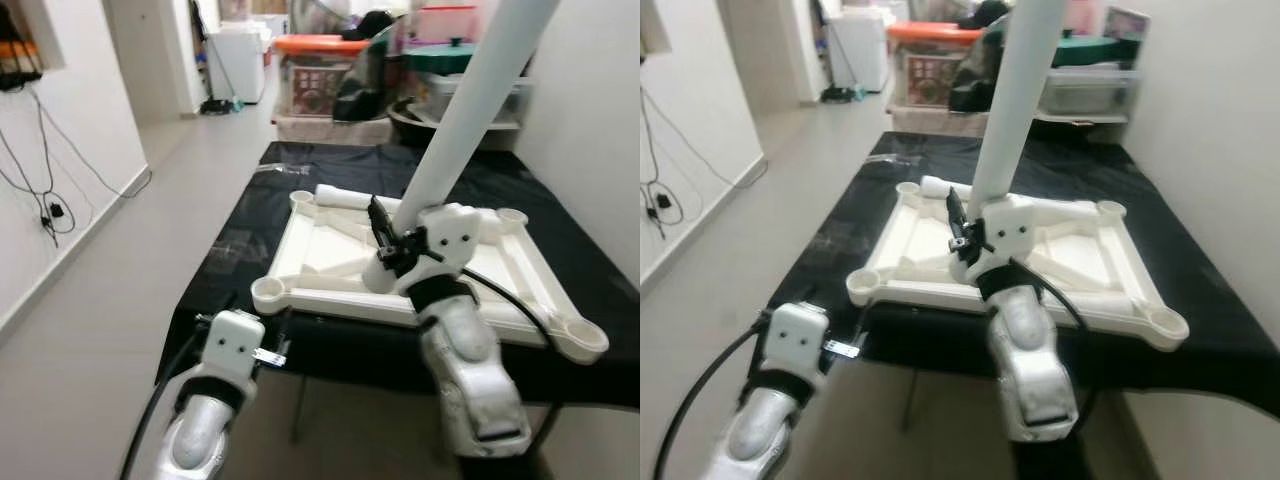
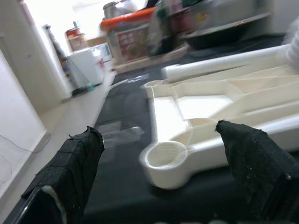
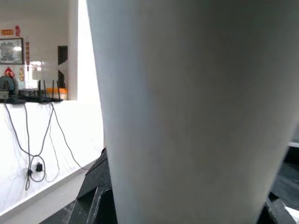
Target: Building children table
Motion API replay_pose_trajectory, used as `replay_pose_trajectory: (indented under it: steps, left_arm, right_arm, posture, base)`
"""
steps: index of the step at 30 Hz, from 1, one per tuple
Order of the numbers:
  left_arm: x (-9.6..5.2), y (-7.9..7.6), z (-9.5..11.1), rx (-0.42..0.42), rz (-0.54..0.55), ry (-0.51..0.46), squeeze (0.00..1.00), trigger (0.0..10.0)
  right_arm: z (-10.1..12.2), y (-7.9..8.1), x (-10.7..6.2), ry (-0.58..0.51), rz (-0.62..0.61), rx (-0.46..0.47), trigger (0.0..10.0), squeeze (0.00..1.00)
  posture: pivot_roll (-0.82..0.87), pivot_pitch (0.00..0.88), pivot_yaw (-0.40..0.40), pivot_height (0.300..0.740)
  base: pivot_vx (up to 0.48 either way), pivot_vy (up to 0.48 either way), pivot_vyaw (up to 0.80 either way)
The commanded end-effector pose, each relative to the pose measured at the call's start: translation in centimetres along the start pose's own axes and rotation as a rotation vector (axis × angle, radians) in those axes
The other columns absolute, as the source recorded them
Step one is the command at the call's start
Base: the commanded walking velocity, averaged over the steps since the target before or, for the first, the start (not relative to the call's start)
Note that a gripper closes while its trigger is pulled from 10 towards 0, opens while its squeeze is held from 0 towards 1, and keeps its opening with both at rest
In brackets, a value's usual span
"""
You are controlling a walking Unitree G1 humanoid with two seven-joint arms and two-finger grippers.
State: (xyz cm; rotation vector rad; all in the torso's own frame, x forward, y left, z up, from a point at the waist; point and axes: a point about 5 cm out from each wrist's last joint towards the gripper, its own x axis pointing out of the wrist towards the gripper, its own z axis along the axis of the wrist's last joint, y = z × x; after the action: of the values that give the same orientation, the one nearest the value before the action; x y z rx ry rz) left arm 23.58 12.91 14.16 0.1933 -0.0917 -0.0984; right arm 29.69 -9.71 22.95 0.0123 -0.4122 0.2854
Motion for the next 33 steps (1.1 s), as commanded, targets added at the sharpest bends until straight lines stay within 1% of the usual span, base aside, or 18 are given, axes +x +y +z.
replay_pose_trajectory:
  steps: [1,4,6,16,17,20,22,24,25,26,27,28,29,30,31,32,33]
  left_arm:
    - [0.0,-0.5,0.1,-0.001,-0.015,-0.003,0.0,10.0]
    - [0.0,-0.4,0.1,-0.001,-0.012,-0.003,0.0,10.0]
    - [0.1,-0.3,-0.1,-0.018,0.004,0.008,0.0,10.0]
    - [0.1,-0.1,-0.3,-0.019,0.014,0.022,0.0,10.0]
    - [0.0,-0.2,-0.3,-0.021,0.013,0.025,0.0,10.0]
    - [-0.1,-0.2,-0.3,-0.022,0.012,0.027,0.0,10.0]
    - [-0.2,-0.3,-0.3,-0.03,0.002,0.029,0.0,10.0]
    - [-0.2,-0.3,-0.3,-0.03,0.002,0.029,0.0,10.0]
    - [-0.4,-1.1,-0.4,-0.069,-0.059,0.035,0.0,10.0]
    - [-0.4,-1.1,-0.4,-0.069,-0.059,0.035,0.0,10.0]
    - [-0.6,-1.7,-0.4,-0.092,-0.106,0.038,0.0,10.0]
    - [-0.6,-1.7,-0.4,-0.092,-0.106,0.038,0.0,10.0]
    - [-0.8,-2.3,-0.3,-0.109,-0.14,0.034,0.0,10.0]
    - [-0.8,-2.3,-0.3,-0.109,-0.14,0.034,0.0,10.0]
    - [-1.3,-2.9,-0.1,-0.129,-0.188,0.035,0.0,10.0]
    - [-1.6,-3.2,-0.1,-0.138,-0.214,0.036,0.0,10.0]
    - [-2.1,-3.8,0.0,-0.147,-0.26,0.04,0.0,10.0]
  right_arm:
    - [0.1,-1.0,-0.1,-0.005,-0.032,0.0,10.0,0.0]
    - [0.1,-1.0,-0.1,-0.009,-0.022,-0.009,10.0,0.0]
    - [0.3,-0.9,0.0,-0.016,-0.011,-0.019,10.0,0.0]
    - [0.2,-1.0,0.4,-0.005,-0.009,-0.035,10.0,0.0]
    - [0.1,-1.4,0.6,-0.001,-0.027,-0.027,10.0,0.0]
    - [0.2,-1.7,0.7,0.002,-0.041,-0.021,10.0,0.0]
    - [0.2,-2.5,1.1,0.009,-0.056,-0.007,10.0,0.0]
    - [0.2,-2.5,1.1,0.009,-0.056,-0.007,10.0,0.0]
    - [-0.1,-3.4,1.9,0.033,-0.022,0.006,10.0,0.0]
    - [-0.1,-3.4,1.9,0.033,-0.022,0.006,10.0,0.0]
    - [-0.3,-4.0,2.3,0.049,0.004,0.019,10.0,0.0]
    - [-0.3,-4.0,2.3,0.049,0.004,0.019,10.0,0.0]
    - [-0.6,-4.4,2.9,0.081,0.048,0.041,10.0,0.0]
    - [-0.6,-4.4,2.9,0.081,0.048,0.041,10.0,0.0]
    - [-1.0,-5.0,3.9,0.114,0.104,0.067,10.0,0.0]
    - [-1.1,-5.3,4.5,0.132,0.138,0.084,10.0,0.0]
    - [-1.1,-5.6,5.3,0.158,0.205,0.123,10.0,0.0]
  posture:
    - [0.05,0.0,-0.059,0.74]
    - [0.05,0.0,-0.062,0.74]
    - [0.05,0.0,-0.06,0.74]
    - [0.05,0.0,-0.064,0.74]
    - [0.05,0.0,-0.068,0.74]
    - [0.05,0.0,-0.068,0.74]
    - [0.05,0.0,-0.068,0.74]
    - [0.05,0.0,-0.068,0.74]
    - [0.04,0.005,-0.067,0.74]
    - [0.04,0.005,-0.067,0.74]
    - [0.04,0.005,-0.068,0.74]
    - [0.04,0.005,-0.068,0.74]
    - [0.05,0.022,-0.073,0.74]
    - [0.05,0.022,-0.073,0.74]
    - [0.05,0.042,-0.074,0.74]
    - [0.05,0.049,-0.073,0.74]
    - [0.06,0.066,-0.081,0.74]
  base:
    - [0.356,0.0,0.0]
    - [0.356,0.0,0.8]
    - [0.304,0.0,0.8]
    - [0.0,0.0,0.8]
    - [0.0,0.0,0.0]
    - [0.0,0.0,0.0]
    - [0.0,0.0,0.0]
    - [0.0,0.0,0.0]
    - [0.0,0.0,0.0]
    - [0.0,0.0,0.0]
    - [0.0,0.0,0.0]
    - [0.0,0.0,0.0]
    - [0.0,0.0,0.0]
    - [0.0,0.0,0.0]
    - [0.0,0.0,0.0]
    - [0.0,0.0,0.0]
    - [0.0,0.0,0.0]
